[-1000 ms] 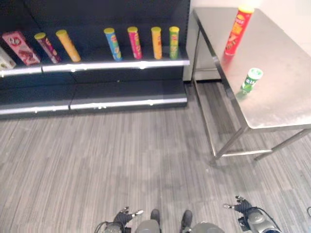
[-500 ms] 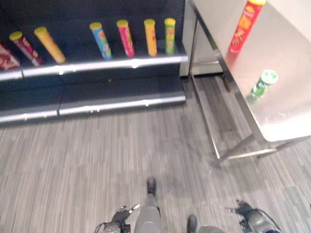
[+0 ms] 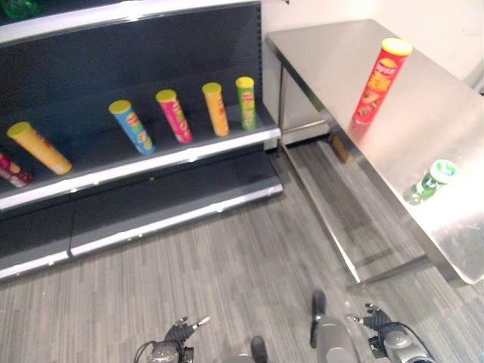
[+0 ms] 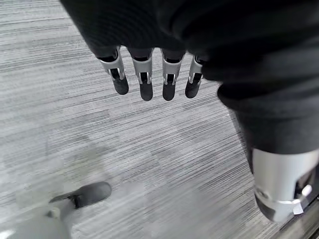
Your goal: Put the goods on the table back onto the shelves and tidy them up.
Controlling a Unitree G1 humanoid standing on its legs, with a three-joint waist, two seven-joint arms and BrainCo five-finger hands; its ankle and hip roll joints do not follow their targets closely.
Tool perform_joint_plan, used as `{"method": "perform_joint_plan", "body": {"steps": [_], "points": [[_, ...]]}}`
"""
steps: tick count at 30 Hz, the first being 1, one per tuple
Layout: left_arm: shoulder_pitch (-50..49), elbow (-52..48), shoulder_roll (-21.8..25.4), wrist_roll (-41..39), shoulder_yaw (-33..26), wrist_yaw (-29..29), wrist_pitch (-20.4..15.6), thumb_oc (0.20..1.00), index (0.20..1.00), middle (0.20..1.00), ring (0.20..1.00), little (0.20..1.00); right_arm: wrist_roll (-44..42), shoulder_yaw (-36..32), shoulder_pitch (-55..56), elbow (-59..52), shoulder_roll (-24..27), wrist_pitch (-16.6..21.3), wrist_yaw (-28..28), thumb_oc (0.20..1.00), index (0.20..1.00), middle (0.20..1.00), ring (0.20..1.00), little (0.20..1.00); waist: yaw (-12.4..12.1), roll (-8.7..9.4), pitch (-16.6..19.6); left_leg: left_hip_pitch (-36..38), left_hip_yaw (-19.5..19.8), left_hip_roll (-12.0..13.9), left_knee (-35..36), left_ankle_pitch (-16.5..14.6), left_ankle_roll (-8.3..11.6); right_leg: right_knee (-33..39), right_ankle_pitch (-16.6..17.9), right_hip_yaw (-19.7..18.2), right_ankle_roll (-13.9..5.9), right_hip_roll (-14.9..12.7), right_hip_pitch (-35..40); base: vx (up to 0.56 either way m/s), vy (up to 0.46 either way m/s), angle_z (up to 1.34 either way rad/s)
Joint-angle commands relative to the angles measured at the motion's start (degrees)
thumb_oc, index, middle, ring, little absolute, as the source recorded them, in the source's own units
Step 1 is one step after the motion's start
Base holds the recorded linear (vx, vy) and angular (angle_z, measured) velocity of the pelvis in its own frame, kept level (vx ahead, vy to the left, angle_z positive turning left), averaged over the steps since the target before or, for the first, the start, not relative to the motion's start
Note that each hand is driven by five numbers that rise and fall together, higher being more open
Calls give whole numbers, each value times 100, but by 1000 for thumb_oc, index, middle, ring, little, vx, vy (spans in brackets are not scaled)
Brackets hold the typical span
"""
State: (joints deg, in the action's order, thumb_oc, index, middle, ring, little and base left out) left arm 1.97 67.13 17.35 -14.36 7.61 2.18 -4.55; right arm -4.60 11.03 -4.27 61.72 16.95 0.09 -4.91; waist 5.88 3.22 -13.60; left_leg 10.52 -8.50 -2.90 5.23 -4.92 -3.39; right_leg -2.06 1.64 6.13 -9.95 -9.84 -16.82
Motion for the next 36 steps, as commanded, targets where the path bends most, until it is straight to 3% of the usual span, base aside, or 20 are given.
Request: {"method": "perform_joint_plan", "body": {"steps": [1, 6, 9, 12, 14, 15, 16, 17, 19, 21, 22, 23, 24, 25, 26, 27, 29, 32, 33, 36], "points": [[163, -64, 18, 311, -9, 2, -104, 1000, 1000, 1000, 1000, 1000, -118, -79, -279, 14, 276, 95, -152, 1000, 1000, 1000, 1000, 1000, 94, -60, -265, -232, 501, 195, -408, -290, 399, 271, 297, -84, -188, 52, 634, 266, -33, 30], [126, -30, -85, 364, 65, -37, -88, 1000, 1000, 1000, 1000, 1000, -218, -202, -128, 116, 349, 101, -139, 1000, 1000, 1000, 1000, 1000, 204, -81, -56, -76, 652, 289, -500, -489, 494, 309, 388, -3, -61, 130, 836, 222, -79, 20], [134, 39, -106, 444, 116, -43, -72, 1000, 1000, 1000, 1000, 1000, -230, -250, -13, 198, 411, 100, -116, 1000, 1000, 1000, 1000, 1000, 259, -112, 39, -61, 677, 450, -844, -588, 651, 305, 194, 69, 78, 267, 1061, 262, -161, 17], [159, 48, -113, 425, 150, -48, -57, 1000, 1000, 1000, 1000, 1000, -260, -251, 77, 340, 396, 92, -87, 1000, 1000, 1000, 1000, 1000, 293, -146, 96, -140, 705, 589, -1427, -259, 925, 331, -34, 118, 260, 447, 1337, 214, -159, -3], [160, -2, -97, 408, 189, -75, -45, 1000, 1000, 1000, 1000, 1000, -263, -244, 165, 388, 382, 96, -64, 1000, 1000, 1000, 1000, 1000, 360, -115, 101, -392, 662, 701, -2338, 204, 1163, 339, -222, 135, 458, 558, 1547, 98, -124, 15], [158, -4, -97, 408, 190, -76, -44, 1000, 1000, 1000, 1000, 1000, -263, -244, 166, 388, 381, 96, -64, 1000, 1000, 1000, 1000, 1000, 371, -125, 101, -416, 677, 714, -2381, 180, 1169, 336, -226, 148, 463, 569, 1547, 111, -177, 16], [193, -106, -58, 404, 232, -98, -12, 1000, 1000, 1000, 1000, 1000, -254, -213, 205, 421, 410, 68, -49, 1000, 1000, 1000, 1000, 1000, 344, 26, -10, -862, 761, 642, -3779, 633, 1286, 335, -371, 86, 665, 595, 1773, 66, -111, 7], [194, -107, -57, 404, 232, -98, -11, 1000, 1000, 1000, 1000, 1000, -254, -214, 202, 422, 409, 69, -49, 1000, 1000, 1000, 1000, 1000, 359, 7, -16, -896, 782, 662, -3839, 604, 1290, 332, -372, 104, 669, 615, 1772, 115, -141, 11], [239, -122, -75, 403, 269, -77, 12, 1000, 1000, 1000, 1000, 1000, -288, -198, 179, 500, 421, 51, -75, 1000, 1000, 1000, 1000, 1000, 307, 134, -134, -1253, 685, 679, -4536, 628, 1195, 415, -439, 3, 731, 624, 2009, 130, -34, 0], [242, -118, -85, 380, 285, -91, 19, 1000, 1000, 1000, 1000, 1000, -275, -175, 156, 562, 416, 27, -94, 1000, 1000, 1000, 1000, 1000, 245, 166, -194, -1662, 579, 900, -4482, 490, 1097, 450, -473, -102, 680, 590, 2153, 174, 93, -53], [237, -118, -95, 393, 313, -85, 5, 1000, 1000, 1000, 1000, 1000, -222, -125, 97, 583, 387, 19, -108, 1000, 1000, 1000, 1000, 1000, 204, 182, -143, -1724, 647, 1095, -3562, 308, 1019, 466, -489, -330, 546, 555, 2179, 147, 143, -35], [234, -117, -96, 394, 314, -84, 4, 1000, 1000, 1000, 1000, 1000, -222, -124, 101, 582, 388, 19, -109, 1000, 1000, 1000, 1000, 1000, 178, 183, -158, -1683, 619, 1103, -3549, 294, 1019, 468, -495, -354, 544, 557, 2200, 201, 226, -42], [235, -93, -93, 397, 321, -68, -7, 1000, 1000, 1000, 1000, 1000, -194, -103, 75, 586, 389, 16, -117, 1000, 1000, 1000, 1000, 1000, 125, 168, -150, -1700, 732, 1148, -2980, 268, 1012, 456, -524, -486, 489, 550, 2200, 235, 312, -35], [237, -18, -82, 421, 345, 12, -36, 1000, 1000, 1000, 1000, 1000, -140, -67, 18, 578, 408, 19, -165, 1000, 1000, 1000, 1000, 1000, 0, 71, -107, -1743, 1259, 1152, -1854, 349, 1074, 466, -661, -840, 380, 577, 2301, 226, 309, -76], [239, -17, -82, 421, 345, 12, -36, 1000, 1000, 1000, 1000, 1000, -140, -68, 17, 578, 407, 19, -165, 1000, 1000, 1000, 1000, 1000, 1, 76, -99, -1741, 1258, 1147, -1823, 375, 1074, 466, -656, -840, 381, 572, 2290, 285, 416, -78], [242, 72, -120, 431, 374, -38, -31, 1000, 1000, 1000, 1000, 1000, -113, -124, 40, 600, 408, 39, -141, 1000, 1000, 1000, 1000, 1000, 50, -61, 35, -1462, 1403, 1182, -1214, 335, 1117, 395, -676, -1017, 332, 571, 2276, 168, 332, -122], [239, 105, -140, 482, 399, -38, -36, 1000, 1000, 1000, 1000, 1000, -79, -167, 69, 620, 401, 21, -144, 1000, 1000, 1000, 1000, 1000, 106, -117, 92, -1319, 1304, 1179, -1098, 316, 1119, 348, -669, -1087, 285, 505, 2227, 143, 395, -141], [263, 69, -79, 593, 422, -70, -39, 1000, 1000, 1000, 1000, 1000, -54, -206, 30, 643, 282, -50, -113, 1000, 1000, 1000, 1000, 1000, 274, -181, 185, -912, 694, 1022, -698, 238, 897, 32, -469, -1518, 3, 190, 1802, 52, 405, -185], [263, 70, -79, 593, 422, -70, -39, 1000, 1000, 1000, 1000, 1000, -54, -207, 31, 641, 282, -52, -113, 1000, 1000, 1000, 1000, 1000, 257, -177, 185, -900, 674, 1019, -690, 237, 895, 26, -474, -1538, 0, 188, 1797, 5, 267, -153], [360, 26, 11, 630, 422, -87, -44, 1000, 1000, 1000, 1000, 1000, -120, -319, 20, 706, 189, -102, -88, 1000, 1000, 1000, 1000, 1000, 372, -153, 157, -704, 246, 758, -641, 68, 673, -98, -304, -1744, -272, -63, 1553, -9, 339, -88]]}}
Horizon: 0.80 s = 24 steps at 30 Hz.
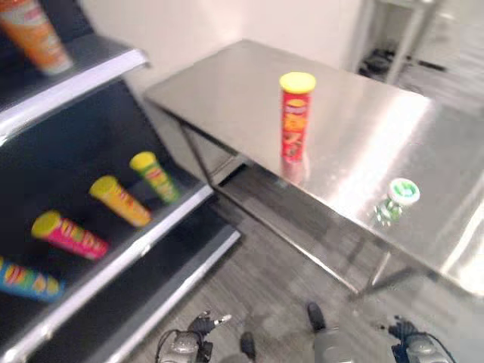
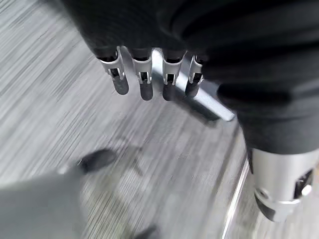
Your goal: Put the goods on the table back onto the shelves and tidy them up.
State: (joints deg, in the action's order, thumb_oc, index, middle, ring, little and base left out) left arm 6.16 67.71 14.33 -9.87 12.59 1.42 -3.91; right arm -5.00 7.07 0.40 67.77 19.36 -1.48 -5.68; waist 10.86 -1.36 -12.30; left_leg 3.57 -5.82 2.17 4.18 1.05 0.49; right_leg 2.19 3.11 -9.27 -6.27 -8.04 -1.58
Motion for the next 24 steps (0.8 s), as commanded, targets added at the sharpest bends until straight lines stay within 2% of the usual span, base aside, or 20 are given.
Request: {"method": "perform_joint_plan", "body": {"steps": [1, 3, 4, 6, 8, 12, 14, 17, 18, 20, 24], "points": [[-43, -40, 318, 184, -67, -20, -113, 1000, 1000, 1000, 1000, 1000, -109, 41, -443, 120, -70, 54, -12, 1000, 1000, 1000, 1000, 1000, -100, 308, 12, 20, -120, 218, -525, -566, 259, -535, -382, -189, -703, -284, -36, -15, 265, -69], [-35, -36, 327, 195, -72, -34, -106, 1000, 1000, 1000, 1000, 1000, -164, -13, -430, 139, -88, 59, -23, 1000, 1000, 1000, 1000, 1000, -70, 310, 8, 80, -236, 193, -481, -603, 230, -553, -310, -166, -746, -304, -119, -14, 133, -61], [-15, -34, 355, 188, -84, -27, -92, 1000, 1000, 1000, 1000, 1000, -214, -78, -426, 138, -93, 68, -33, 1000, 1000, 1000, 1000, 1000, -73, 314, -33, 118, -371, 188, -495, -643, 205, -586, -223, 57, -753, -362, -212, -37, 193, -21], [-6, -20, 377, 171, -80, -50, -70, 1000, 1000, 1000, 1000, 1000, -303, -149, -399, 147, -106, 86, -40, 1000, 1000, 1000, 1000, 1000, -47, 272, -49, 112, -532, 166, -470, -668, 174, -709, -221, 754, -664, -446, -319, -49, 151, -50], [-16, 39, 381, 193, -101, -73, -74, 1000, 1000, 1000, 1000, 1000, -473, -286, -331, 169, -118, 132, -77, 1000, 1000, 1000, 1000, 1000, -2, 255, -22, 161, -692, 142, -436, -670, 142, -791, -260, 1032, -671, -392, -277, -6, 136, -62], [-52, 63, 342, 187, -151, -68, -97, 1000, 1000, 1000, 1000, 1000, -662, -503, -242, 93, -89, 202, -203, 1000, 1000, 1000, 1000, 1000, 17, 262, 71, 225, -719, 78, -386, -716, 137, -657, -263, 1045, -639, -394, -111, 38, 54, 0], [-121, -2, 318, 121, -256, 20, -119, 1000, 1000, 1000, 1000, 1000, -875, -854, -150, -303, 40, 327, -506, 1000, 1000, 1000, 1000, 1000, 1, 313, 139, 252, -708, 84, -387, -736, 146, -433, -182, 1088, -650, -440, -6, 62, -17, 15], [-173, -23, 315, 116, -346, 62, -135, 1000, 1000, 1000, 1000, 1000, -965, -1110, -102, -632, 222, 391, -626, 1000, 1000, 1000, 1000, 1000, -29, 351, 137, 249, -702, 92, -393, -746, 152, -332, -146, 1122, -663, -460, 21, 16, -41, -9], [-217, -18, 317, 109, -446, 93, -151, 1000, 1000, 1000, 1000, 1000, -1047, -1378, -41, -1085, 494, 456, -704, 1000, 1000, 1000, 1000, 1000, -43, 395, 138, 258, -715, 111, -376, -748, 164, -267, -128, 1126, -678, -459, 29, 18, -47, -5], [-238, -20, 313, 113, -490, 89, -148, 1000, 1000, 1000, 1000, 1000, -977, -1534, 6, -1323, 681, 475, -765, 1000, 1000, 1000, 1000, 1000, -56, 407, 140, 250, -716, 122, -370, -746, 172, -241, -127, 1159, -685, -466, 37, 15, -40, -4], [-291, -9, 284, 142, -580, 87, -137, 1000, 1000, 1000, 1000, 1000, -658, -2187, 180, -1931, 1578, 508, -1003, 1000, 1000, 1000, 1000, 1000, -64, 467, 134, 231, -680, 176, -367, -732, 217, -202, -163, 1230, -689, -469, 82, 33, -48, -1]]}}
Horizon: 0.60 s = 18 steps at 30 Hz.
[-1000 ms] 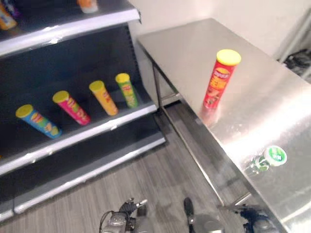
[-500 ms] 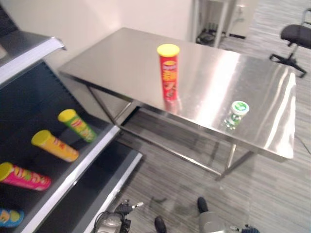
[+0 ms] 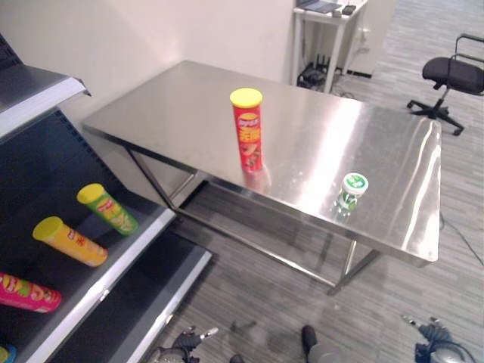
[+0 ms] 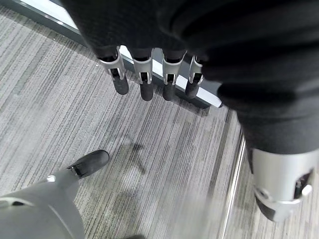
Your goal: Put the goods on the table back onto the shelves and tidy them up.
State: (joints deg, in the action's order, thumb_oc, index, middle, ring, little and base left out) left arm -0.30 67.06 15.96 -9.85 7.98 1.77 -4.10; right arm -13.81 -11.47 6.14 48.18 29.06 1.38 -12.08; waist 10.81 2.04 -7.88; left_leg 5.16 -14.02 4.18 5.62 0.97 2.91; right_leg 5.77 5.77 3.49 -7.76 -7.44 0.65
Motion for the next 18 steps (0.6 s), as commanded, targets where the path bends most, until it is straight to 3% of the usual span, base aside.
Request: {"method": "perform_joint_plan", "body": {"steps": [1, 2, 5, 8, 12, 16, 17, 18], "points": [[331, 27, 107, 140, -168, 41, -107, 1000, 1000, 1000, 1000, 1000, 537, -620, -264, -422, 1081, 194, -463, 1000, 1000, 1000, 1000, 1000, -48, 154, -304, 64, 157, 6, -492, -708, 0, -547, -451, -15, -538, -523, -127, 24, -42, 11], [331, 26, 99, 141, -161, 42, -106, 1000, 1000, 1000, 1000, 1000, 544, -636, -248, -438, 1082, 185, -462, 1000, 1000, 1000, 1000, 1000, -50, 145, -302, 64, 162, 7, -491, -708, 1, -547, -453, -10, -537, -522, -125, 28, -43, 14], [253, -43, 79, 172, -235, 9, -100, 1000, 1000, 1000, 1000, 1000, 1100, -1305, 28, -1297, 1960, 180, -543, 1000, 1000, 1000, 1000, 1000, -23, 211, -273, 67, 197, 87, -470, -687, 53, -540, -506, 37, -524, -495, -87, 33, -47, 5], [211, -57, 63, 168, -234, 6, -97, 1000, 1000, 1000, 1000, 1000, 1108, -1641, 95, -1653, 2331, 243, -528, 1000, 1000, 1000, 1000, 1000, -28, 235, -248, 85, 197, 140, -450, -673, 90, -529, -535, 64, -516, -470, -65, 31, -57, 2], [104, -244, 104, 90, -144, -103, -149, 1000, 1000, 1000, 1000, 1000, 858, -1719, 84, -2169, 3092, 526, 18, 1000, 1000, 1000, 1000, 1000, -102, 300, -220, 98, 220, 225, -433, -639, 162, -520, -576, 105, -497, -423, -26, 12, -50, 0], [99, -246, 99, 90, -154, -104, -149, 1000, 1000, 1000, 1000, 1000, 851, -1696, 60, -2152, 3107, 532, 21, 1000, 1000, 1000, 1000, 1000, -93, 295, -220, 102, 219, 228, -430, -639, 163, -519, -576, 104, -496, -420, -24, 1, -18, 1], [24, -432, 161, -32, -28, -247, -206, 1000, 1000, 1000, 1000, 1000, 297, -1165, -218, -2563, 3869, 734, 933, 1000, 1000, 1000, 1000, 1000, -203, 383, -194, 118, 178, 306, -420, -585, 248, -479, -588, 133, -473, -381, 36, 9, -81, 4], [16, -444, 156, -70, -10, -276, -220, 1000, 1000, 1000, 1000, 1000, 128, -1093, -270, -2660, 3999, 783, 1085, 1000, 1000, 1000, 1000, 1000, -201, 394, -176, 111, 178, 322, -417, -574, 264, -472, -588, 150, -471, -379, 37, 12, -90, -3]]}}
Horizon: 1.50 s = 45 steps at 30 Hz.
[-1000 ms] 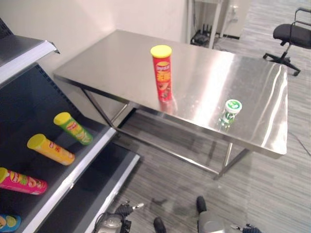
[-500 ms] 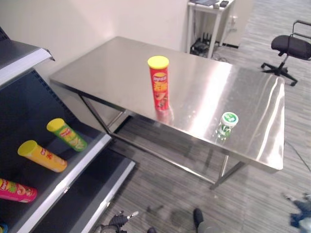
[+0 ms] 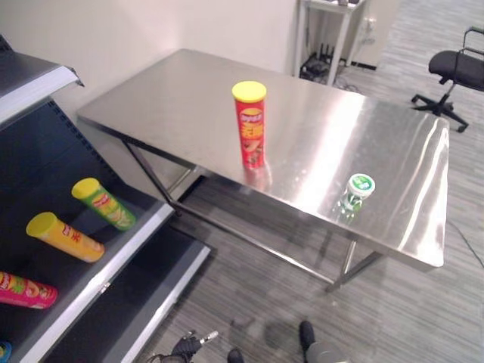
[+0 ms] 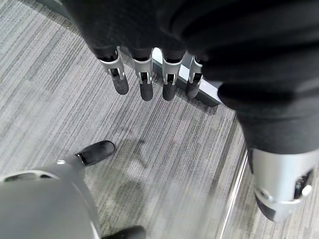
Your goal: Put the goods on the table back onto the shelves and tidy them up.
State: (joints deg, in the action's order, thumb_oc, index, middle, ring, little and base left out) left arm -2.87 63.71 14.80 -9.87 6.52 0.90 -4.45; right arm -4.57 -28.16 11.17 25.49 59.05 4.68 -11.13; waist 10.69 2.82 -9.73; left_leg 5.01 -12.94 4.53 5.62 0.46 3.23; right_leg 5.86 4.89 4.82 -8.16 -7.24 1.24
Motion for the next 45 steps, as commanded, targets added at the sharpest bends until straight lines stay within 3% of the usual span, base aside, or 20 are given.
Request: {"method": "perform_joint_plan", "body": {"steps": [1, 4, 6, 7, 22, 28, 30, 31, 45], "points": [[265, -122, 271, -88, 140, -194, -212, 1000, 1000, 1000, 1000, 1000, -970, 618, -790, -497, 1075, 526, 1138, 1000, 1000, 1000, 1000, 1000, -192, 325, 17, 123, 75, 297, -415, -513, 247, -480, -500, 31, -429, -395, -16, 9, -19, -7], [216, -120, 274, -76, 186, -282, -263, 1000, 1000, 1000, 1000, 1000, -1341, 805, -835, -819, 1337, 600, 1610, 1000, 1000, 1000, 1000, 1000, -224, 333, 29, 128, 73, 321, -412, -497, 275, -485, -510, 47, -423, -392, -1, 6, -11, 5], [213, -119, 272, -76, 178, -282, -264, 1000, 1000, 1000, 1000, 1000, -1343, 833, -863, -808, 1342, 602, 1612, 1000, 1000, 1000, 1000, 1000, -216, 333, 31, 129, 72, 321, -410, -497, 275, -485, -511, 46, -423, -392, -2, 8, -6, 7], [218, -65, 234, -26, 218, -343, -278, 1000, 1000, 1000, 1000, 1000, -1405, 1229, -1090, -1114, 1521, 633, 1915, 1000, 1000, 1000, 1000, 1000, -249, 335, 45, 156, 41, 332, -401, -494, 288, -491, -504, 59, -428, -388, 10, 19, -12, 12], [371, 50, 122, 138, 253, -425, -308, 1000, 1000, 1000, 1000, 1000, -1314, 2435, -1587, -2464, 1743, 705, 2631, 1000, 1000, 1000, 1000, 1000, -310, 322, 110, 180, 60, 372, -393, -479, 332, -493, -533, 178, -427, -403, 95, 6, -4, 1], [445, 159, 126, 162, 296, -378, -274, 1000, 1000, 1000, 1000, 1000, -437, 3549, -2138, -2094, 1770, 686, 2494, 1000, 1000, 1000, 1000, 1000, -407, 330, 109, 184, 87, 384, -396, -485, 345, -480, -564, 214, -408, -394, 140, 0, 0, 0], [439, 159, 124, 162, 277, -378, -274, 1000, 1000, 1000, 1000, 1000, -436, 3629, -2220, -2070, 1766, 690, 2489, 1000, 1000, 1000, 1000, 1000, -387, 330, 111, 186, 88, 384, -396, -485, 346, -479, -564, 215, -408, -394, 142, 0, 0, 0], [453, 145, 133, 153, 319, -346, -271, 1000, 1000, 1000, 1000, 1000, -119, 4026, -2453, -1863, 1755, 679, 2389, 1000, 1000, 1000, 1000, 1000, -441, 330, 105, 186, 111, 387, -397, -480, 349, -471, -582, 237, -398, -396, 182, 0, 0, 0], [386, 197, 157, 134, 348, -150, -270, 1000, 1000, 1000, 1000, 1000, 1152, 4795, -3417, -1023, 1482, 631, 1618, 1000, 1000, 1000, 1000, 1000, -558, 324, 73, 180, 248, 407, -356, -449, 375, -446, -662, 375, -356, -368, 299, 4, -16, 6]]}}
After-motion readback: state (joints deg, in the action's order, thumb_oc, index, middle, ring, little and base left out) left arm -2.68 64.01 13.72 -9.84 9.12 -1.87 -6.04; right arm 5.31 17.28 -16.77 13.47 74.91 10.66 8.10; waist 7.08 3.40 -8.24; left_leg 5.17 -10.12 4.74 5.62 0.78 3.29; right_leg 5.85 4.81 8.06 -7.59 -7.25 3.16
